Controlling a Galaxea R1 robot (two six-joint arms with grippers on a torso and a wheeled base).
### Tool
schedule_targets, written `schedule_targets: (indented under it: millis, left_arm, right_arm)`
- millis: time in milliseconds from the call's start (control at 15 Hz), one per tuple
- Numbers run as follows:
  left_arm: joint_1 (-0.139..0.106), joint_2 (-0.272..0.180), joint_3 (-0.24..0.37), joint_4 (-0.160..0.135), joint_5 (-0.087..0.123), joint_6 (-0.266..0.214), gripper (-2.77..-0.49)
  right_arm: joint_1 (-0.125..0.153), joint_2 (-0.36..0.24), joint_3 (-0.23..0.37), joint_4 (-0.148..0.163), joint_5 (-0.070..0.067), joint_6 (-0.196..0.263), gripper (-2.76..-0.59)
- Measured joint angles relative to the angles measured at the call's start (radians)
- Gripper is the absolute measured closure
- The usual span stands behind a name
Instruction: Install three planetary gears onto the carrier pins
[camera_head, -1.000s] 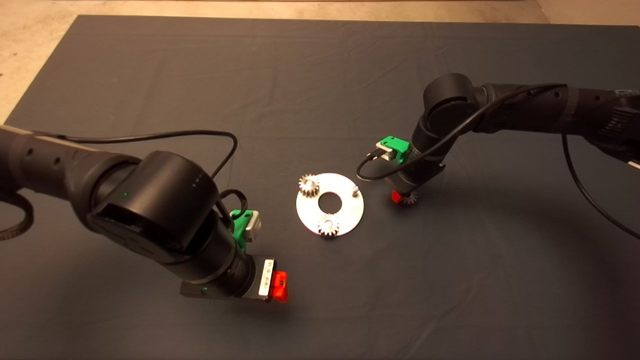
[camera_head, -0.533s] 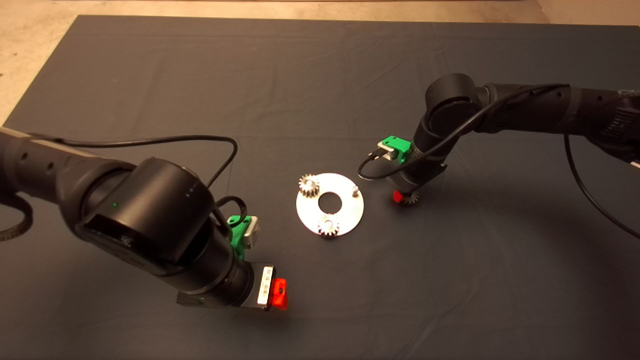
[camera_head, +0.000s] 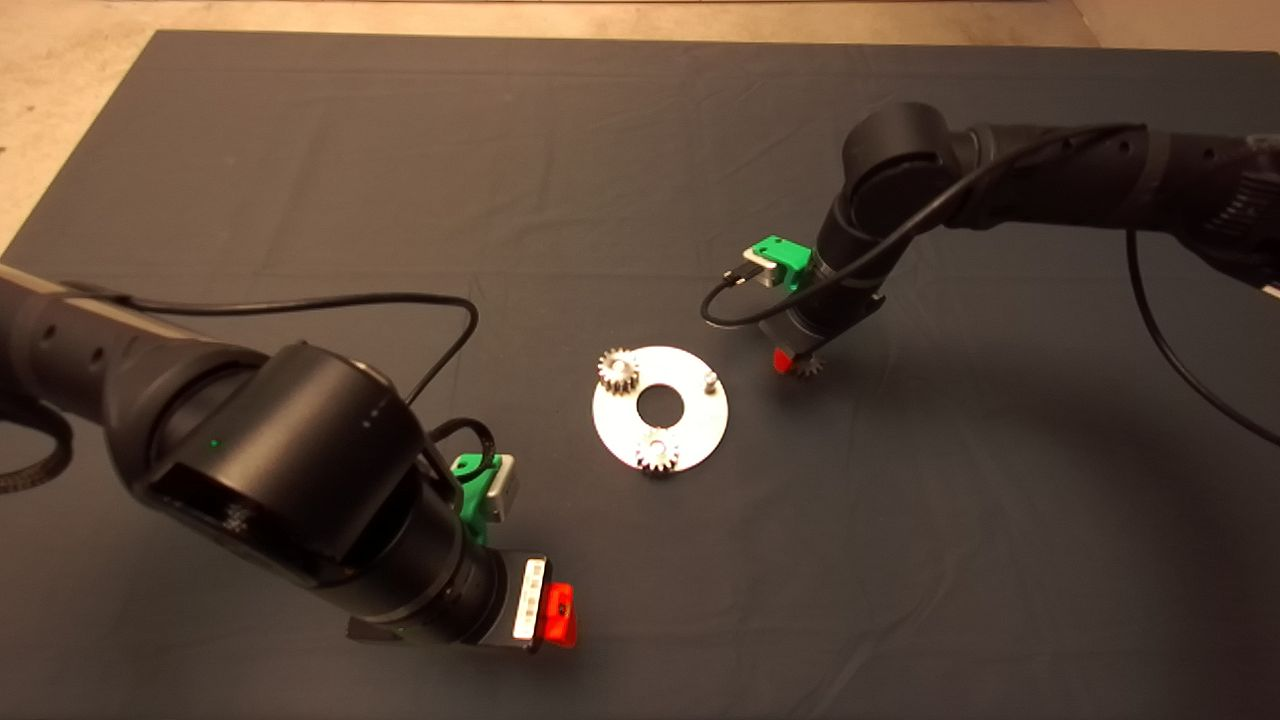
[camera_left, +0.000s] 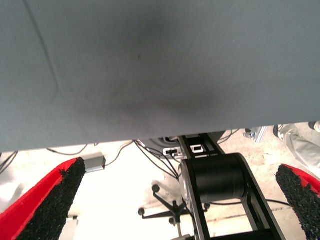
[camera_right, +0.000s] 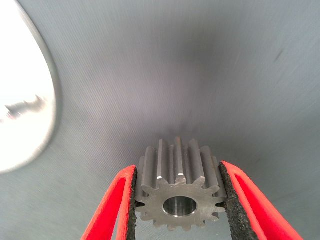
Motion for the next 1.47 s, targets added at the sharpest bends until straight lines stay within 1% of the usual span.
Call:
schedule_targets:
  millis: [267, 467, 667, 867, 933, 1000, 1133, 1200, 1333, 1467]
  left_arm:
    - [0.004, 0.002, 0.008, 0.0, 0.0, -0.003, -2.76]
    - [0.005, 0.003, 0.01, 0.0, -0.001, -0.003, -2.76]
    - [0.013, 0.003, 0.01, 0.0, 0.0, -0.005, -2.76]
    - [0.019, 0.002, 0.01, 0.0, 0.0, -0.007, -2.76]
    - [0.022, 0.003, 0.01, 0.0, 0.0, -0.007, -2.76]
    - [0.024, 0.003, 0.01, 0.0, 0.0, -0.007, -2.76]
    - [0.024, 0.003, 0.01, 0.0, -0.001, -0.007, -2.76]
    - [0.027, 0.003, 0.01, 0.001, 0.0, -0.007, -2.76]
    - [0.041, 0.003, 0.01, 0.001, 0.0, -0.007, -2.76]
    - [0.043, 0.002, 0.01, 0.002, 0.0, -0.007, -2.76]
  right_arm:
    - [0.04, 0.055, -0.056, 0.004, 0.0, 0.014, -0.99]
    - [0.056, 0.079, -0.092, 0.025, 0.003, 0.019, -0.99]
    - [0.056, 0.096, -0.119, 0.052, -0.005, 0.023, -0.99]
    - [0.057, 0.134, -0.122, 0.097, -0.002, 0.026, -0.98]
    - [0.057, 0.145, -0.122, 0.11, 0.003, 0.026, -0.98]
    - [0.057, 0.151, -0.122, 0.119, 0.003, 0.026, -0.98]
    - [0.057, 0.157, -0.123, 0.126, 0.001, 0.026, -0.98]
    - [0.057, 0.159, -0.124, 0.131, -0.001, 0.026, -0.98]
    - [0.057, 0.169, -0.126, 0.142, -0.001, 0.026, -0.99]
    - [0.057, 0.184, -0.126, 0.144, 0.0, 0.025, -0.98]
